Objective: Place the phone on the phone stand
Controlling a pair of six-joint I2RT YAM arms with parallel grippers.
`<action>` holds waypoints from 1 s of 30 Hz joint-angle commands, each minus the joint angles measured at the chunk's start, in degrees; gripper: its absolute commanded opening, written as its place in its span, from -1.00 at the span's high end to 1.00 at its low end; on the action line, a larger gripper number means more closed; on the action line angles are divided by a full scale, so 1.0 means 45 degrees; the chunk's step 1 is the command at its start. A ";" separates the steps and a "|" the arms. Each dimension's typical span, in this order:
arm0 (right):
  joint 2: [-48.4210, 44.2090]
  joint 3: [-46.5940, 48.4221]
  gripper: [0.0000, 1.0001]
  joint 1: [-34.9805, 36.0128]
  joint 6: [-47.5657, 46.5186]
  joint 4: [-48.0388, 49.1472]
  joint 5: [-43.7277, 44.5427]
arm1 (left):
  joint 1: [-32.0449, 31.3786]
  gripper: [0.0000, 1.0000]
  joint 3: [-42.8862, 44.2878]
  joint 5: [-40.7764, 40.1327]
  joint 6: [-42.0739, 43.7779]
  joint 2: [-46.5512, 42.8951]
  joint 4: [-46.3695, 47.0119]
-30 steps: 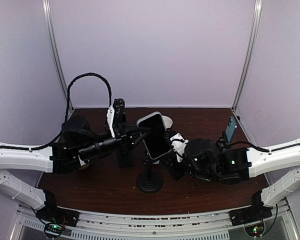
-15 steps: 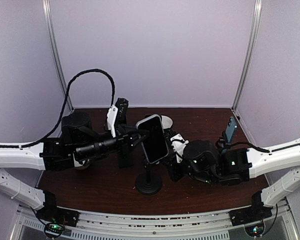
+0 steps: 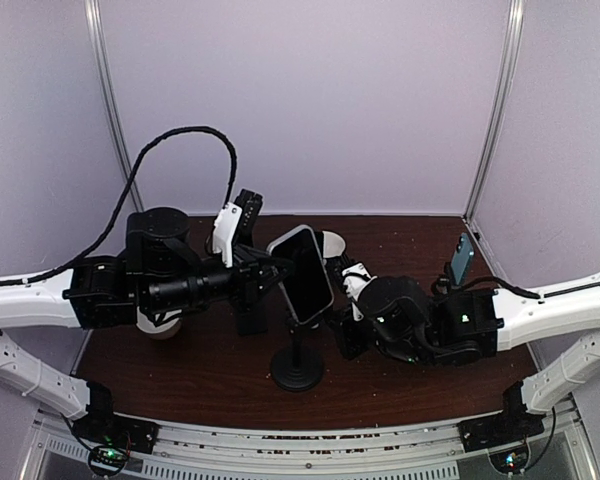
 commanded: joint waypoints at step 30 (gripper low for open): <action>-0.0170 0.0601 1.00 -0.1754 -0.0302 -0.1492 0.2691 | -0.0437 1.00 0.1990 0.0450 0.2034 0.1390 -0.7443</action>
